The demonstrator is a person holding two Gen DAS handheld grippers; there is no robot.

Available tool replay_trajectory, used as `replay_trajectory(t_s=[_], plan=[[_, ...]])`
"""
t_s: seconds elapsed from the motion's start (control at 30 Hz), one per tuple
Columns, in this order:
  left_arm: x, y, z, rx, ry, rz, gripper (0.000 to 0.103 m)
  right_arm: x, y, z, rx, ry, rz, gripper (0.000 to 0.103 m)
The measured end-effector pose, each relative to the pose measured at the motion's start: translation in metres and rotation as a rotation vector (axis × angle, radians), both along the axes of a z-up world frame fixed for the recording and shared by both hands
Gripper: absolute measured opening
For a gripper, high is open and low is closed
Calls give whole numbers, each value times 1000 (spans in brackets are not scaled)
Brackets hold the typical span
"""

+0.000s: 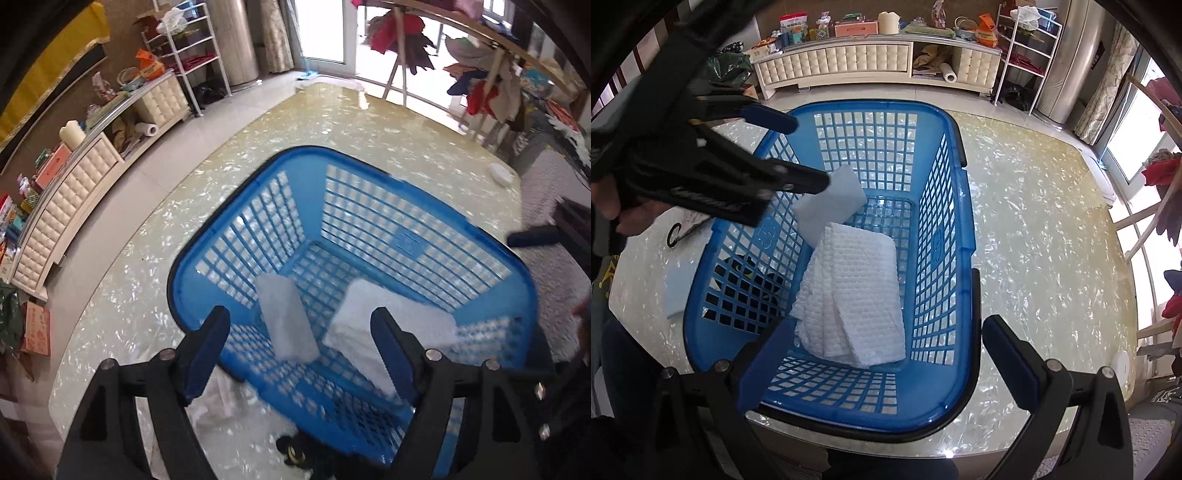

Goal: Organize soft objects
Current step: 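Withdraw both tools from the basket back over the table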

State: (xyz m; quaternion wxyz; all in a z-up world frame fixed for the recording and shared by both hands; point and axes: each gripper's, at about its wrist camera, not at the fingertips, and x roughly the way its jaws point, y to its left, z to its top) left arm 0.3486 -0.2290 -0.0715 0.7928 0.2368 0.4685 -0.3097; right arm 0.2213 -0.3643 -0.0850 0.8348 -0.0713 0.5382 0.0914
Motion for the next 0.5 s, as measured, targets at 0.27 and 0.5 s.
replay_trajectory(t_s=[0.27, 0.5], plan=[[-46, 24, 23, 13, -35, -35, 102, -15, 7, 17, 6, -27, -19, 103], [-80, 54, 42, -15, -51, -4, 103, -30, 17, 37, 0, -61, -11, 103]])
